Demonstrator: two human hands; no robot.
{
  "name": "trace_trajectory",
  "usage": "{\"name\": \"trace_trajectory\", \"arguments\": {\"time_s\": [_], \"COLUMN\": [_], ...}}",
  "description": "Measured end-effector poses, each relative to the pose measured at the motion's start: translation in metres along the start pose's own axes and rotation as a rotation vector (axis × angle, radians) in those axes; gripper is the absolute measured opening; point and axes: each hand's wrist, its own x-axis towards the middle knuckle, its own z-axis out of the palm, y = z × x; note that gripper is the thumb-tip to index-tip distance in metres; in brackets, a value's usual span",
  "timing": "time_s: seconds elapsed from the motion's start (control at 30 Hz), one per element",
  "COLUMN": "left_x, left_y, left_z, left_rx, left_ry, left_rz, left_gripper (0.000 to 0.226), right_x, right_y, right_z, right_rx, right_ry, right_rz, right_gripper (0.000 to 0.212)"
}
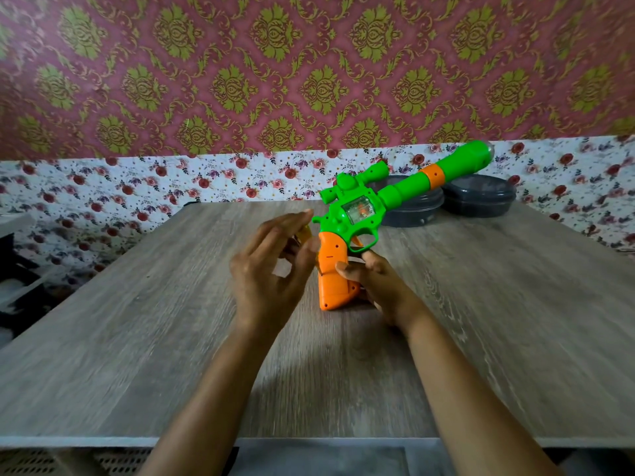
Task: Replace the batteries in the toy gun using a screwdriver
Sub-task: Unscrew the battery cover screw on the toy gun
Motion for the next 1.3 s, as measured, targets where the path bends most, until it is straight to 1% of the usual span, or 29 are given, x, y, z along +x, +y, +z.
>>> {"name": "trace_trajectory", "arguments": {"time_s": [0.07, 0.17, 0.27, 0.37, 0.47, 0.5, 0.57, 0.77, 0.9, 1.0, 1.07, 1.17, 1.23, 1.3], "left_x": [0.0002, 0.0005, 0.0014, 0.0011, 0.0007, -0.0003, -0.0020, -0.0008, -0.0024, -0.0019, -0.0009, 0.0003, -0.0001, -0.0002], "left_y": [0.0017, 0.0005, -0.0025, -0.0025, 0.0028, 0.0037, 0.0040, 0.0003, 0.0000, -0.0011, -0.0011, -0.0018, -0.0038, -0.0057], "left_z": [0.0009, 0.0016, 0.0010, 0.0015, 0.0033, 0.0039, 0.0042, 0.0013, 0.0033, 0.0031, 0.0025, 0.0021, 0.0023, 0.0031], "left_rx": [0.043, 0.067, 0.003, -0.025, -0.058, -0.065, -0.051, -0.011, 0.054, 0.063, 0.056, 0.047, 0.064, 0.035], "left_ry": [-0.038, -0.057, -0.015, 0.068, 0.080, 0.075, 0.070, 0.131, 0.097, 0.096, 0.093, 0.069, 0.043, 0.051], "left_rz": [0.039, 0.065, -0.018, -0.084, -0.114, -0.114, -0.101, -0.149, -0.065, -0.040, -0.052, -0.052, -0.016, -0.011], "left_gripper": [0.026, 0.025, 0.016, 0.026, 0.035, 0.034, 0.030, 0.023, 0.013, 0.014, 0.016, 0.028, 0.027, 0.025], "right_x": [-0.0004, 0.0002, 0.0008, 0.0003, 0.0000, -0.0002, -0.0004, 0.0001, 0.0005, -0.0004, -0.0004, -0.0001, -0.0006, -0.0007], "right_y": [-0.0004, -0.0014, -0.0009, -0.0013, -0.0011, -0.0011, -0.0005, -0.0017, -0.0005, -0.0018, -0.0027, -0.0028, -0.0036, -0.0035], "right_z": [-0.0002, -0.0007, 0.0004, 0.0012, 0.0015, 0.0013, 0.0009, 0.0015, 0.0016, 0.0012, 0.0014, 0.0011, 0.0013, 0.0009], "right_rx": [-0.003, -0.021, -0.015, 0.011, 0.018, 0.020, 0.022, 0.000, -0.005, 0.006, -0.012, -0.011, -0.013, -0.006], "right_ry": [0.007, 0.024, 0.041, 0.035, 0.013, 0.009, 0.011, 0.025, 0.034, 0.025, 0.026, 0.021, 0.017, 0.011], "right_rz": [0.007, 0.024, 0.031, 0.031, 0.026, 0.026, 0.028, 0.004, 0.014, 0.017, 0.016, 0.015, 0.010, 0.011], "right_gripper": [0.024, 0.022, 0.028, 0.033, 0.047, 0.051, 0.047, 0.019, 0.023, 0.023, 0.020, 0.024, 0.025, 0.028]}}
